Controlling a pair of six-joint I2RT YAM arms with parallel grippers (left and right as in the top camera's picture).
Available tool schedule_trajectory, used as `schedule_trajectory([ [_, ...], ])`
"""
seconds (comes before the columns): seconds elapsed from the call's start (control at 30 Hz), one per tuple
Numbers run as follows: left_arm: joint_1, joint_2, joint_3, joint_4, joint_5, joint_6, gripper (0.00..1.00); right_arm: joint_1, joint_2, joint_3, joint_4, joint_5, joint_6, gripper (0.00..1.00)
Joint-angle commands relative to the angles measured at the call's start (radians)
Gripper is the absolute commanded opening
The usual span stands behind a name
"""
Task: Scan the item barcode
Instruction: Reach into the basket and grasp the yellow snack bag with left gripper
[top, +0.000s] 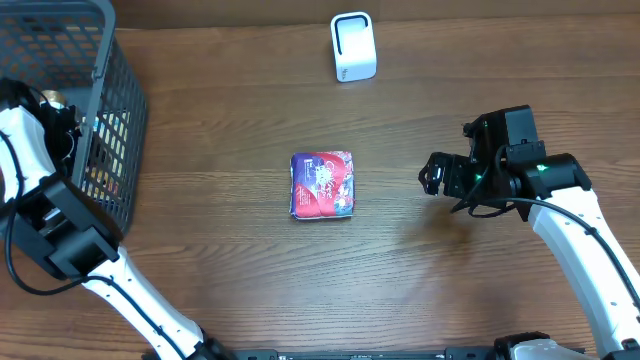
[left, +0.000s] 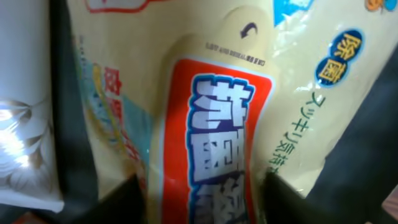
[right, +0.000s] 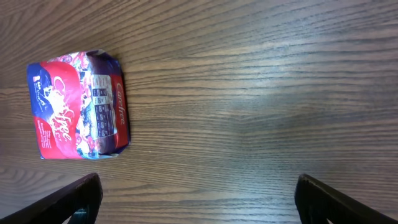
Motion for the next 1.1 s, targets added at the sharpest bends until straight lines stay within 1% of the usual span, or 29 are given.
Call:
schedule_trajectory([
  [0.0,-0.002,0.016,0.003,0.001,-0.022,0.006,0.25,0.004,-0.010,0.016,0.010,0.010,-0.003,1.00],
  [0.03,-0.002,0.016,0.003,0.001,-0.022,0.006,0.17,0.004,-0.010,0.016,0.010,0.010,-0.003,1.00],
  [0.1,-0.002,0.016,0.003,0.004,-0.022,0.006,0.06,0.004,-0.010,0.016,0.010,0.010,-0.003,1.00],
  [0.13,-0.002,0.016,0.004,0.004,-0.022,0.005,0.04,0.004,-0.010,0.016,0.010,0.010,-0.003,1.00],
  [0.3,-0.002,0.003,0.019,-0.002,-0.018,-0.021,0.04,0.004,-0.010,0.016,0.010,0.010,-0.003,1.00],
  [0.47,-0.002,-0.046,0.155,-0.063,0.003,-0.068,0.04,0.004,-0.010,0.016,0.008,0.010,-0.003,1.00],
  [0.57,0.001,-0.088,0.258,-0.100,0.058,-0.077,0.04,0.004,-0.010,0.016,0.003,0.010,-0.003,1.00],
  [0.6,0.000,-0.122,0.326,-0.116,0.082,-0.100,0.04,0.004,-0.010,0.016,0.001,0.010,-0.003,1.00],
  [0.67,0.000,-0.179,0.405,-0.128,0.132,-0.128,0.04,0.004,-0.010,0.016,0.001,0.010,-0.003,1.00],
  [0.77,0.001,-0.255,0.461,-0.134,0.186,-0.158,0.04,0.004,-0.010,0.016,-0.002,0.010,-0.003,1.00],
  [0.87,0.000,-0.342,0.484,-0.132,0.224,-0.175,0.04,0.004,-0.010,0.016,-0.010,0.010,-0.003,1.00],
  [0.97,-0.001,-0.488,0.488,-0.127,0.282,-0.179,0.04,0.004,-0.010,0.016,-0.023,0.010,-0.003,1.00],
  [1.0,-0.002,-0.549,0.488,-0.125,0.325,-0.183,0.04,0.004,-0.010,0.016,-0.024,0.010,-0.003,1.00],
  [1.07,-0.003,-0.602,0.488,-0.128,0.402,-0.190,0.04,0.004,-0.010,0.016,-0.024,0.010,-0.003,1.00],
])
